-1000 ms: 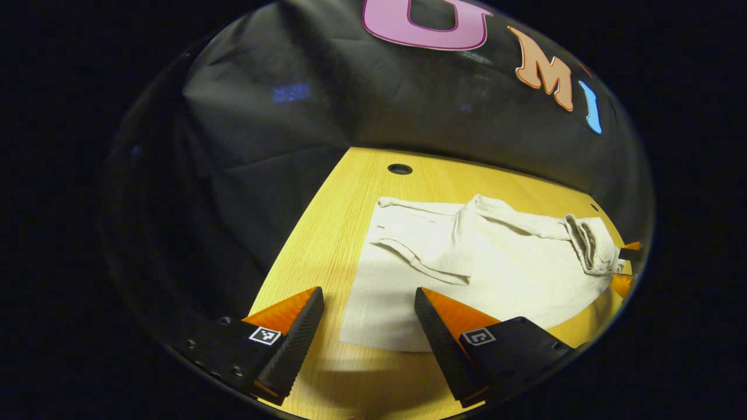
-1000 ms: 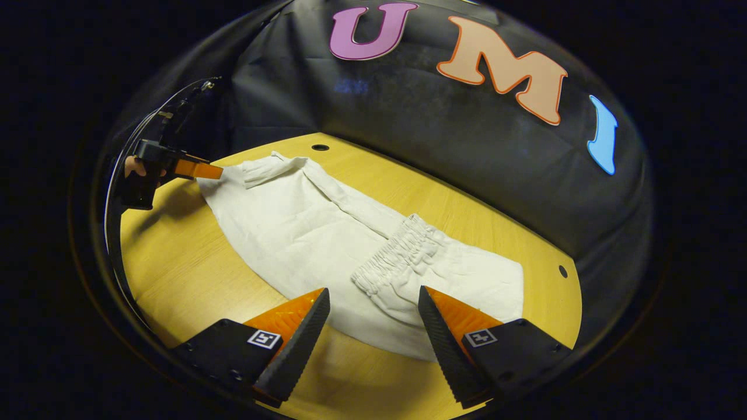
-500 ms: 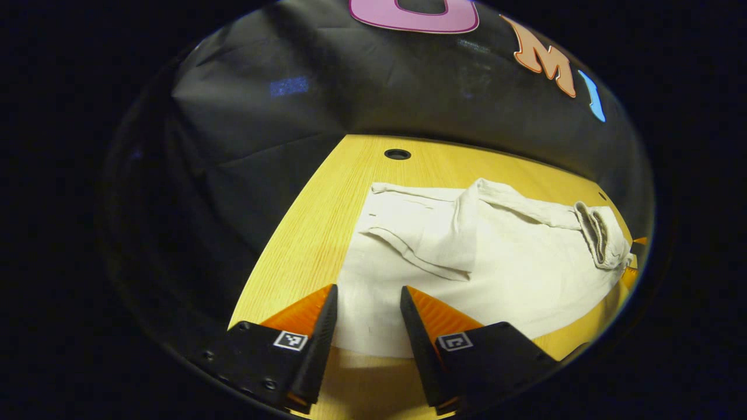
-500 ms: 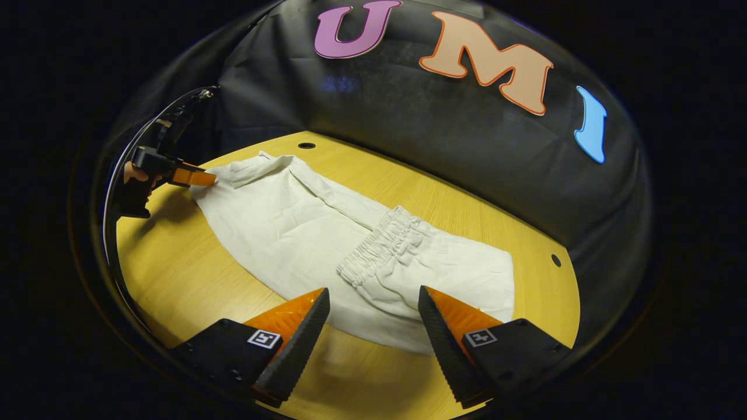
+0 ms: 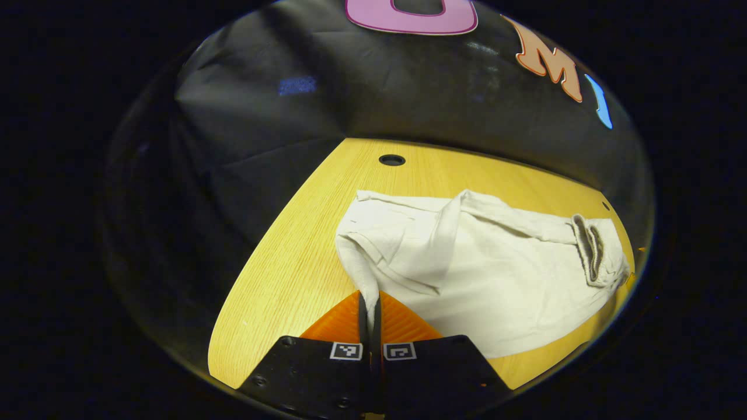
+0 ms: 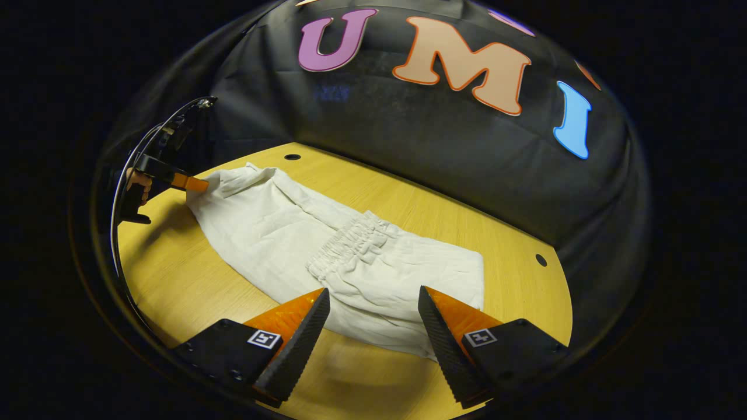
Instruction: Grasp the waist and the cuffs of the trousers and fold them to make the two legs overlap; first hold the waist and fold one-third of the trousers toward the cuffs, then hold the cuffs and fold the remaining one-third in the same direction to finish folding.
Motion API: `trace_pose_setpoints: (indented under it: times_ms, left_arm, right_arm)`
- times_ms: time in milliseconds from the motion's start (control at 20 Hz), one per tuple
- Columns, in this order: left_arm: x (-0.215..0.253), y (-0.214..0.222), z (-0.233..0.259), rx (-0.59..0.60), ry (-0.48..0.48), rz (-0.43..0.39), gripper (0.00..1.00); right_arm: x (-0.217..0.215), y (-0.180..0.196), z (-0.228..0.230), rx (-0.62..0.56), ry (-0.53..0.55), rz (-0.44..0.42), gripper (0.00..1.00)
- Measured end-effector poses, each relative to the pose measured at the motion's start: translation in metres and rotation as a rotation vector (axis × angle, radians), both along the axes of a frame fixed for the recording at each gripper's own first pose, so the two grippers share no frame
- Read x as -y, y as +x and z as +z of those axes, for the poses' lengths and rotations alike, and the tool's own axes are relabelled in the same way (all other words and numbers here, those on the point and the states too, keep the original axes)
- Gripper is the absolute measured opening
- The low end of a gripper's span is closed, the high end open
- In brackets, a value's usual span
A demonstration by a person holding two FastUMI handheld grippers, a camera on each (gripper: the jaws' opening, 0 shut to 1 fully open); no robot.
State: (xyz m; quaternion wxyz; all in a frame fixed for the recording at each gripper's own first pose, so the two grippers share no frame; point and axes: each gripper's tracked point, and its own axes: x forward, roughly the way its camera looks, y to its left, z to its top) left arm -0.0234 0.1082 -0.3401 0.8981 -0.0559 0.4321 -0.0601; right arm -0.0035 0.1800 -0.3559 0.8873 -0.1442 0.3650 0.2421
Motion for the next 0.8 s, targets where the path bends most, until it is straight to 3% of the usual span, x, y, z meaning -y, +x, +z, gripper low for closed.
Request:
trace_pose_setpoints:
  times_ms: [350, 800]
  left_arm:
    - [0.030, 0.016, 0.074, 0.110, -0.009, -0.027, 0.00]
    - [0.126, 0.037, 0.140, 0.208, -0.077, -0.126, 0.00]
  right_arm:
    - [0.035, 0.002, 0.004, 0.006, 0.036, -0.038, 0.98]
    - [0.084, -0.005, 0.007, 0.009, 0.055, -0.077, 0.98]
